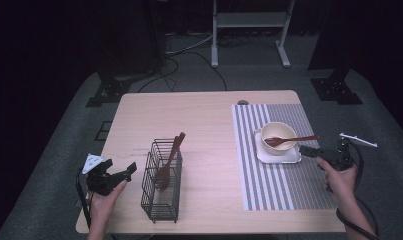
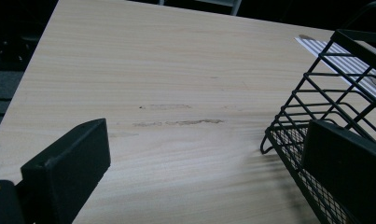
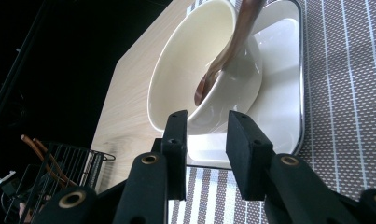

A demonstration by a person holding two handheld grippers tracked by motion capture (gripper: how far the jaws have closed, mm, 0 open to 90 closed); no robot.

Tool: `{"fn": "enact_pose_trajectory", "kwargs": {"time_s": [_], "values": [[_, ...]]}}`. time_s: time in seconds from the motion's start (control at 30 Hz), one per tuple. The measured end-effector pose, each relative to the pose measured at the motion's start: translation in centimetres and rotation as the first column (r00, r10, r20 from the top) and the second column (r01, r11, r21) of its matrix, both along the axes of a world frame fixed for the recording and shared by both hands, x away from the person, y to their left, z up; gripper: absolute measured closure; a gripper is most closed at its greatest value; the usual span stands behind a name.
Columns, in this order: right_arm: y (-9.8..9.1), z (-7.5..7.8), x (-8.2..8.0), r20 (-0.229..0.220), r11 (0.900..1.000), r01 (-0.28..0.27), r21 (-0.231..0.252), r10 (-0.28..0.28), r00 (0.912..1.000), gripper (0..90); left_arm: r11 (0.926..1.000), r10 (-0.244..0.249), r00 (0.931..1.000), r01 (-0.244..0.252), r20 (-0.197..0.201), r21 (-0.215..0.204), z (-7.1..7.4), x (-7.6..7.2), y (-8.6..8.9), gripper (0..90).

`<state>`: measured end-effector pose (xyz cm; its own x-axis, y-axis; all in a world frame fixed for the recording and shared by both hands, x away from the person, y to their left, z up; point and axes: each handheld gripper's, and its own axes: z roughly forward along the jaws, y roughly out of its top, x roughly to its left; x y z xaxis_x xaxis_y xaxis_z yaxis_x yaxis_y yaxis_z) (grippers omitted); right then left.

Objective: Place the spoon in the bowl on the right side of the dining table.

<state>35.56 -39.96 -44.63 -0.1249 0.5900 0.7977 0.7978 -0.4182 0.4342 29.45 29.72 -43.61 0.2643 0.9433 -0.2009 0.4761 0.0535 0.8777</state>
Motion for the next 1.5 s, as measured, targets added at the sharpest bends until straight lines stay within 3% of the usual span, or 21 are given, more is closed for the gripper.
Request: {"fn": "enact_pose_trajectory", "kwargs": {"time_s": [1.5], "values": [[1.4, -2.7, -5.1, 0.013, 0.9983, -0.057, 0.011, 0.057, 0.9983, 50.7, 1.0000, 0.002, 1.0000, -0.002, 0.002, 0.004, 0.0, -0.1, 0.0, 0.2]]}}
